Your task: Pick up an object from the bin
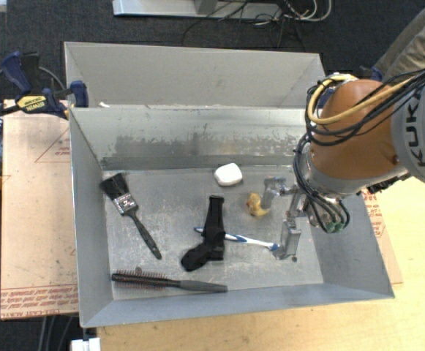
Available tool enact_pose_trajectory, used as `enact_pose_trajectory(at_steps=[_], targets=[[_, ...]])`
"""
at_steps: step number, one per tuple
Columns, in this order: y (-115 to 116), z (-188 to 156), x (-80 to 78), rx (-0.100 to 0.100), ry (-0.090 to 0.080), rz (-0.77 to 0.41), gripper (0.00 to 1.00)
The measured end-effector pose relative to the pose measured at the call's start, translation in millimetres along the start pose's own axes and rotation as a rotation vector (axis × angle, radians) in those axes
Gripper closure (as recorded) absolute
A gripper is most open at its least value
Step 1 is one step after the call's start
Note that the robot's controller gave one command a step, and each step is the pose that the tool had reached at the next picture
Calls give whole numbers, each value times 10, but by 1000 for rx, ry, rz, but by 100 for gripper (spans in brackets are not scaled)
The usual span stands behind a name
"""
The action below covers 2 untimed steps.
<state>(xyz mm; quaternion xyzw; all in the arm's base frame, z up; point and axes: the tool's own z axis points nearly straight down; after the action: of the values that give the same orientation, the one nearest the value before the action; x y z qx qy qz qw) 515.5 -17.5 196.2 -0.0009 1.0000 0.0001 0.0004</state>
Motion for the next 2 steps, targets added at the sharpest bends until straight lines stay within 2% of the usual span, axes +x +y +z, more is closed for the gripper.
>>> enact_pose_trajectory(at_steps=[1,2], targets=[[0,0,0,0,0,0,0],[342,759,-234,-2,-5,85,0]])
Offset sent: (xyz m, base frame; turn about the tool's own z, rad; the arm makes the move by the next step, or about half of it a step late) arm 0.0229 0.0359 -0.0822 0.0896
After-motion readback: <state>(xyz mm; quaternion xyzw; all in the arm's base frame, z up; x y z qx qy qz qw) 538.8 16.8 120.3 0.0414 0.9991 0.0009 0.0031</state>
